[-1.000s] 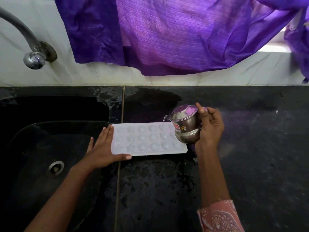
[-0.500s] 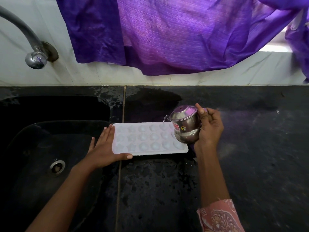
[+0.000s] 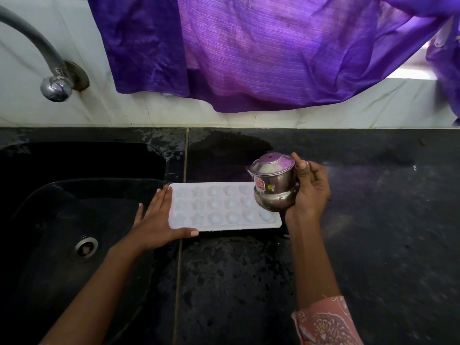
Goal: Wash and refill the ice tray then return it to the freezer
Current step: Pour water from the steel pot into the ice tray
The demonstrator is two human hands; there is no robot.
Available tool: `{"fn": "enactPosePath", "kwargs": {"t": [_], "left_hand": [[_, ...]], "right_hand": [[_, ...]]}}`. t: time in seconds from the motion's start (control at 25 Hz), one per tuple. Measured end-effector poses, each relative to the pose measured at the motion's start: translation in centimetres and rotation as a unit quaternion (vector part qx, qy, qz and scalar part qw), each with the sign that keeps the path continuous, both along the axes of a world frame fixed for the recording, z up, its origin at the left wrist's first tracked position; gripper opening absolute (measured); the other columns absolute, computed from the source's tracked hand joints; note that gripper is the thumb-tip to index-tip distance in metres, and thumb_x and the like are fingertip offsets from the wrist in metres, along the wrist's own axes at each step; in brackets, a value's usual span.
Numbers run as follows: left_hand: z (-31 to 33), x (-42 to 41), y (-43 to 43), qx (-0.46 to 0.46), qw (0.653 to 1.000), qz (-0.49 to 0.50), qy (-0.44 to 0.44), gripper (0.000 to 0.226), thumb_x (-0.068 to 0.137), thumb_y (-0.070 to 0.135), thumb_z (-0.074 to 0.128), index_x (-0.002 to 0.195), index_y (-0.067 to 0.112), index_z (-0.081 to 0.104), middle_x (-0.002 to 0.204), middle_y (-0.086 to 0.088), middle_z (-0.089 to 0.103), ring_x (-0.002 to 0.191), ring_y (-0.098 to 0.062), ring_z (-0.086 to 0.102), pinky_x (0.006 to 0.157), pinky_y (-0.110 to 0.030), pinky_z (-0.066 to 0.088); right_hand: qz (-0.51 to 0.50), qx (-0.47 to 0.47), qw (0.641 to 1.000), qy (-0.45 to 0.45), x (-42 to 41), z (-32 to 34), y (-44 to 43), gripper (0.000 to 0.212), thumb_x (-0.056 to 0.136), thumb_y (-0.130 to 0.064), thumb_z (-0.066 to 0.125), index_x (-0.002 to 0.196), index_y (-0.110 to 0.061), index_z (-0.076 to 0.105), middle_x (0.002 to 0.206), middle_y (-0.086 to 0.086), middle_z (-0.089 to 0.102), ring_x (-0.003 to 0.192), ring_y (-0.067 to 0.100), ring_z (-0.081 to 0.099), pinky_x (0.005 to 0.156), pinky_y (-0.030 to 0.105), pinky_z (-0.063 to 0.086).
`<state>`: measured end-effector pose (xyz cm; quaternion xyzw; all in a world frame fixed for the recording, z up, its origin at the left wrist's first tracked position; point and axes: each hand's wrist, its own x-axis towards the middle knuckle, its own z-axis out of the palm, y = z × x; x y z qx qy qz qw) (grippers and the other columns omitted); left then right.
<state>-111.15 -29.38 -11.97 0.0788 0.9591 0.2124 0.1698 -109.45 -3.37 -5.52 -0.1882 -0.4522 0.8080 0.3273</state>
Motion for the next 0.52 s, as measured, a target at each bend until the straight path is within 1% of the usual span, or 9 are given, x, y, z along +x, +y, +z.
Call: {"fn": "enactPosePath", "kwargs": {"t": [0.12,0.2,0.28,0.36,0.52], "left_hand": [[-0.2,0.0,-0.1,0.005,1.0,-0.002,0.003,0.142,0.035,0.091,0.037,0.147,0.022,-0.019,0.155,0.008,-0.022,0.14,-0.005,-0.022,0.114,-0.043,-0.013],[-0.3,0.1,-0.2,0.005,1.0,-0.002,0.01,0.141,0.036,0.091,0.036,0.147,0.023,-0.018,0.155,0.009,-0.021,0.14,-0.004,-0.022,0.114,-0.043,-0.014],[-0.3,0.1,-0.2,0.003,1.0,-0.002,0.013,0.141,0.036,0.091,0.036,0.147,0.023,-0.018,0.155,0.009,-0.022,0.139,-0.003,-0.022,0.113,-0.043,-0.014],[-0.3,0.2,-0.2,0.002,1.0,-0.005,0.011,0.141,0.036,0.092,0.035,0.147,0.022,-0.019,0.155,0.009,-0.023,0.138,-0.002,-0.022,0.113,-0.043,-0.014],[-0.3,0.1,-0.2,0.001,1.0,-0.009,0.007,0.146,0.032,0.095,0.034,0.146,0.022,-0.021,0.154,0.01,-0.024,0.131,0.004,-0.024,0.113,-0.043,-0.014]], "right_hand": [[0.016,0.002,1.0,-0.004,0.0,0.0,-0.3,0.016,0.085,-0.006,0.062,0.074,-0.016,0.057,0.077,-0.008,0.073,0.088,0.009,0.069,0.083,0.03,0.055],[0.023,0.008,1.0,-0.009,0.0,0.0,-0.6,0.015,0.084,-0.005,0.063,0.074,-0.015,0.057,0.077,-0.007,0.073,0.085,0.007,0.069,0.077,0.026,0.055],[0.024,0.016,0.999,-0.014,0.0,0.1,-0.9,0.016,0.084,-0.004,0.064,0.074,-0.014,0.057,0.073,-0.008,0.072,0.077,0.004,0.068,0.068,0.02,0.053],[0.023,0.027,0.999,-0.024,-0.1,0.2,-1.1,0.017,0.083,-0.004,0.065,0.073,-0.014,0.057,0.068,-0.01,0.07,0.071,0.001,0.065,0.065,0.019,0.052],[0.03,0.05,0.998,-0.036,-0.1,0.4,-1.2,0.016,0.083,-0.004,0.066,0.074,-0.014,0.056,0.065,-0.015,0.069,0.069,-0.003,0.064,0.075,0.026,0.053]]}}
